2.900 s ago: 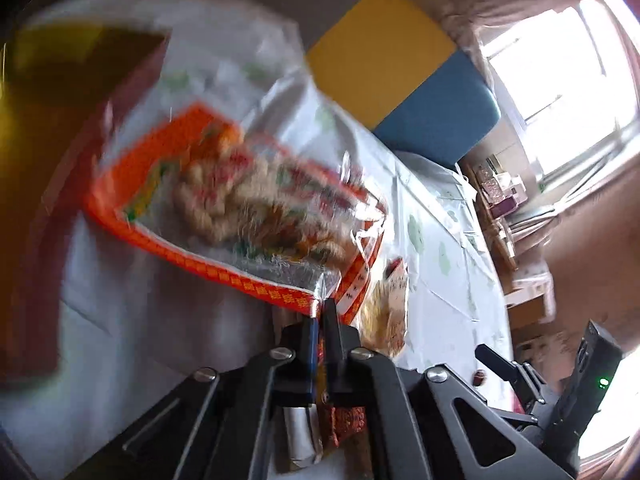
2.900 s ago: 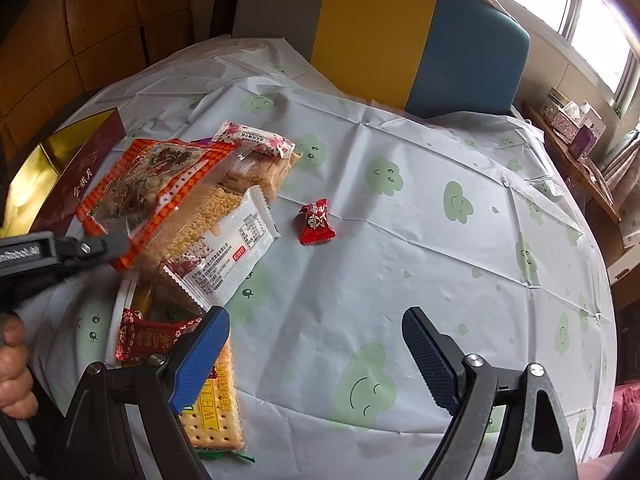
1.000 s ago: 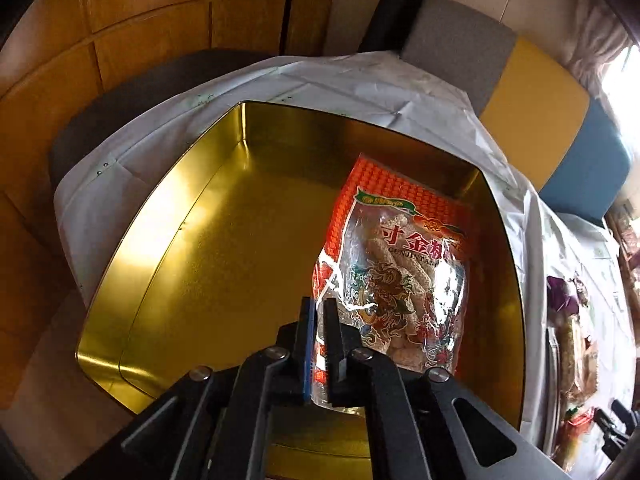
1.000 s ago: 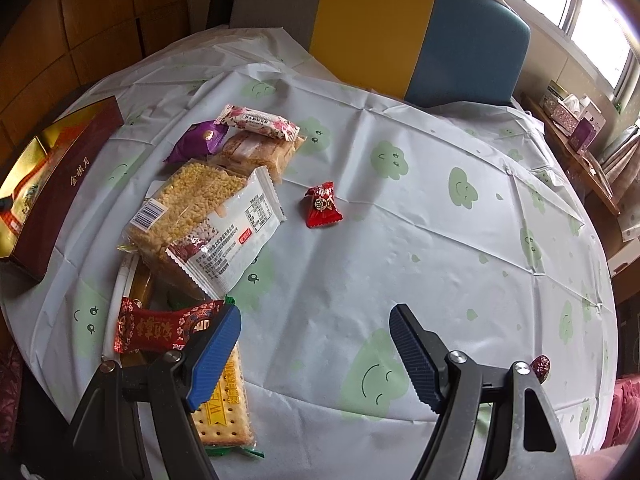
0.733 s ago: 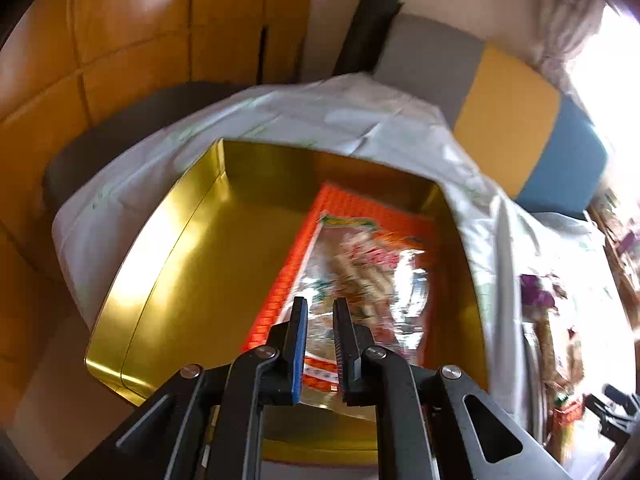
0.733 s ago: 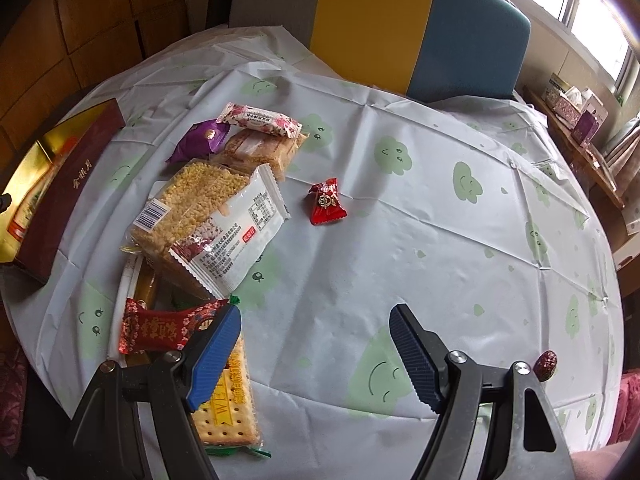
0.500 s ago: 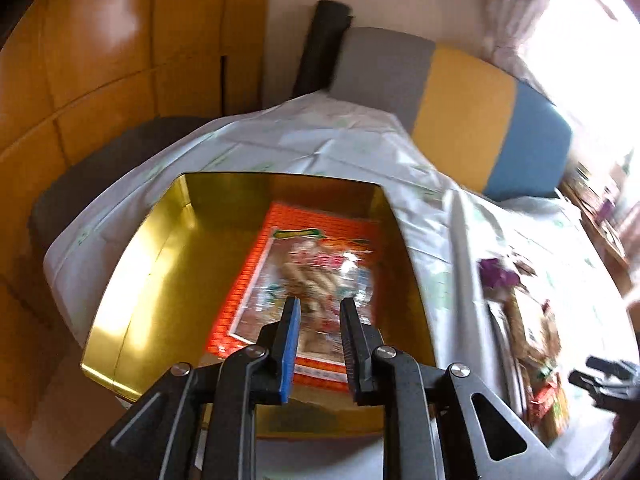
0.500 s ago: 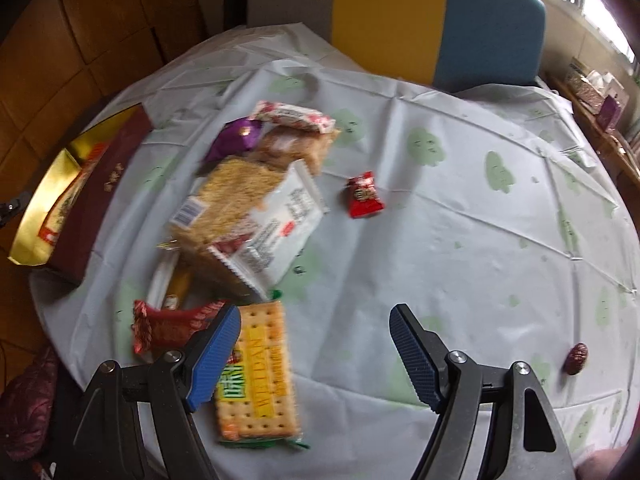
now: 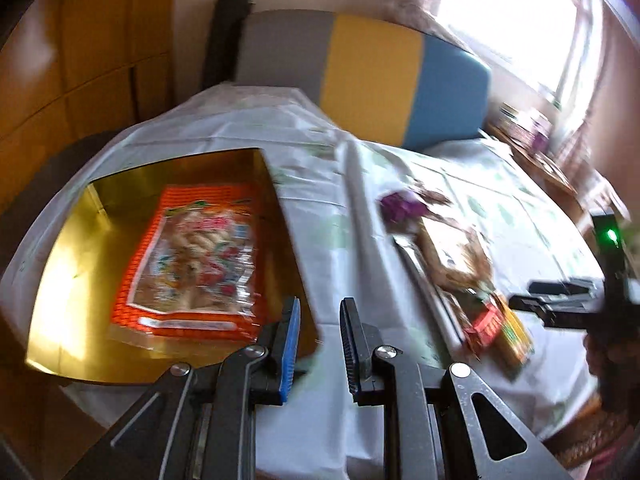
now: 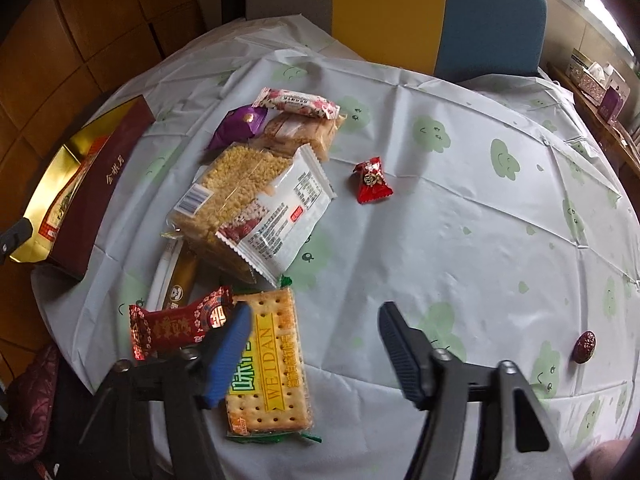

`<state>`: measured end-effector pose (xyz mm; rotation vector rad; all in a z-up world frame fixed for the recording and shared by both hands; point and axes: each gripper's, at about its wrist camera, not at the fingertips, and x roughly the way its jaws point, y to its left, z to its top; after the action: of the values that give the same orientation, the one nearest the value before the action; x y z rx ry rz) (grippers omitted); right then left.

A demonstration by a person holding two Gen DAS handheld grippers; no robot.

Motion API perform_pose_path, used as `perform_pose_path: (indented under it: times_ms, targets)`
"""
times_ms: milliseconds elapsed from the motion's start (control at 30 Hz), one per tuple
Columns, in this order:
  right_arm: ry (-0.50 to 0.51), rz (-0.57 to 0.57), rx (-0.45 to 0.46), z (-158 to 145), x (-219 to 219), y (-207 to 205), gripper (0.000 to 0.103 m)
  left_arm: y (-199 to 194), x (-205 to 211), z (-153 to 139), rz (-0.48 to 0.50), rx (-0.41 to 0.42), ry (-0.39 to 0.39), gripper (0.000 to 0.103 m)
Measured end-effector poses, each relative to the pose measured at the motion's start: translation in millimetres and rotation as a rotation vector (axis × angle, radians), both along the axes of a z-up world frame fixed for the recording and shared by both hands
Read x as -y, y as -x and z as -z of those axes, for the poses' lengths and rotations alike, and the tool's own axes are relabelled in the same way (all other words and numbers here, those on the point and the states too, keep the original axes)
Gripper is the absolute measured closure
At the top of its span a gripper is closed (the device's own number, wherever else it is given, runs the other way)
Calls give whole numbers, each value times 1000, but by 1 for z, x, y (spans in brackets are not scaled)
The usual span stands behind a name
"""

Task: Organize snacks
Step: 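Grasp the WEIDAN cracker pack with the right tool, then carry the cracker pack into the gold tin and open the right tool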

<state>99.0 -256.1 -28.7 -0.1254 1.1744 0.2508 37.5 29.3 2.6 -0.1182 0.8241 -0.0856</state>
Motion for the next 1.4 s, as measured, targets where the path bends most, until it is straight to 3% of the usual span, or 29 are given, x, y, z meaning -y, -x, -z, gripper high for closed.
perform_pose_path:
  times_ms: [400, 733, 767, 800, 1000, 1167, 1400]
  targets:
    - [-43, 3, -40, 2, -9, 20, 38, 10, 31, 19, 139, -41, 3, 78]
    - [56, -50, -75, 20, -24, 37, 38, 13, 52, 45, 248, -96, -27, 78]
    - [70, -51, -83, 24, -24, 38, 40, 13, 52, 48, 252, -102, -29, 78]
    - [97, -45, -90, 27, -24, 38, 53, 13, 53, 52, 261, -108, -30, 78]
    - [96, 12, -83, 24, -13, 40, 55, 14, 55, 69, 285, -143, -38, 78]
    - [89, 44, -64, 7, -6, 48, 55, 14, 54, 77, 300, -159, -10, 76]
    - [-59, -21, -8, -38, -31, 43, 55, 12, 49, 79, 307, -149, 41, 72]
